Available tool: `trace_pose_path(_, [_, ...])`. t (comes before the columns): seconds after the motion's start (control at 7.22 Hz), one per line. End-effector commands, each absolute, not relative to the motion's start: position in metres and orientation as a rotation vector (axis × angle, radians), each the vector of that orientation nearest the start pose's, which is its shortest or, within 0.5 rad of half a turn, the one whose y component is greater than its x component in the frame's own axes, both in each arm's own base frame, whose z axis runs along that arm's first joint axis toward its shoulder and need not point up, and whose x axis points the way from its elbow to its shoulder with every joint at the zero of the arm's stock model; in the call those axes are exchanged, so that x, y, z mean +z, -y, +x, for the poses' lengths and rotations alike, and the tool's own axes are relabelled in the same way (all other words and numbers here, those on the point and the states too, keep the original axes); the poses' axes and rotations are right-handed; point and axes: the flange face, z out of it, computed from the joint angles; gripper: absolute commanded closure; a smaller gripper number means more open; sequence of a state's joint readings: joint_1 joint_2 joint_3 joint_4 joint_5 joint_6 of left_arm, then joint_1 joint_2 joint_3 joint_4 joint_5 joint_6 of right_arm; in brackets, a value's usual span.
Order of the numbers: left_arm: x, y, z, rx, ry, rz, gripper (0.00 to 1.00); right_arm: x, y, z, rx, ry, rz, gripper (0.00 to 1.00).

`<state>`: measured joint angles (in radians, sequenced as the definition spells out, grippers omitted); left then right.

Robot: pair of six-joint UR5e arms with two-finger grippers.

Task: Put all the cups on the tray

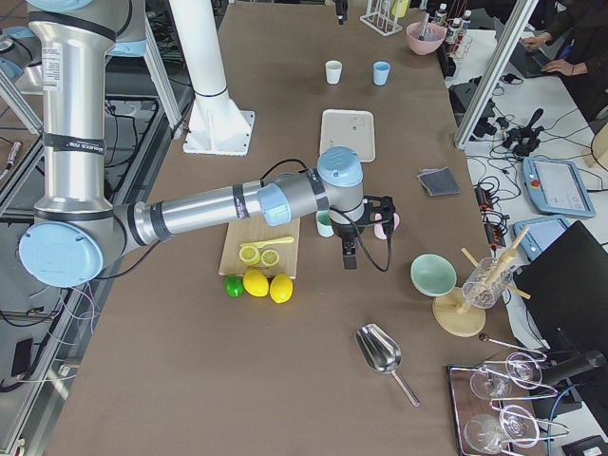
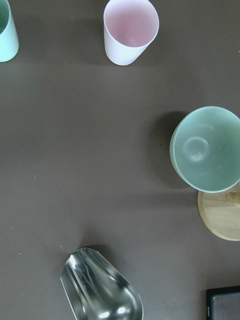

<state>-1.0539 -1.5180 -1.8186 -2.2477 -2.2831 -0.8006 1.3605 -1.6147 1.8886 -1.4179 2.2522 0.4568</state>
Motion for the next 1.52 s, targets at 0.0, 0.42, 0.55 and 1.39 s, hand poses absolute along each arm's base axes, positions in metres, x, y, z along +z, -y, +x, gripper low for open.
trace_pose_path(0.0, [0.477,0.441,0.250,0.004,-0.988,0.236,0.02,0.508,0.489,-0.045,0.079,0.759,0.167,0.00])
trace_pose_path(0.42, [0.484,0.452,0.288,-0.015,-0.959,0.228,0.23,0.508,0.490,-0.045,0.078,0.758,0.169,0.00])
trace_pose_path(0.55, [0.492,0.449,0.296,-0.003,-0.936,0.236,0.52,0.508,0.490,-0.045,0.080,0.759,0.168,0.00])
trace_pose_path(1.39, [0.392,0.475,0.337,0.036,-0.969,0.213,1.00,0.509,0.492,-0.046,0.081,0.758,0.166,0.00])
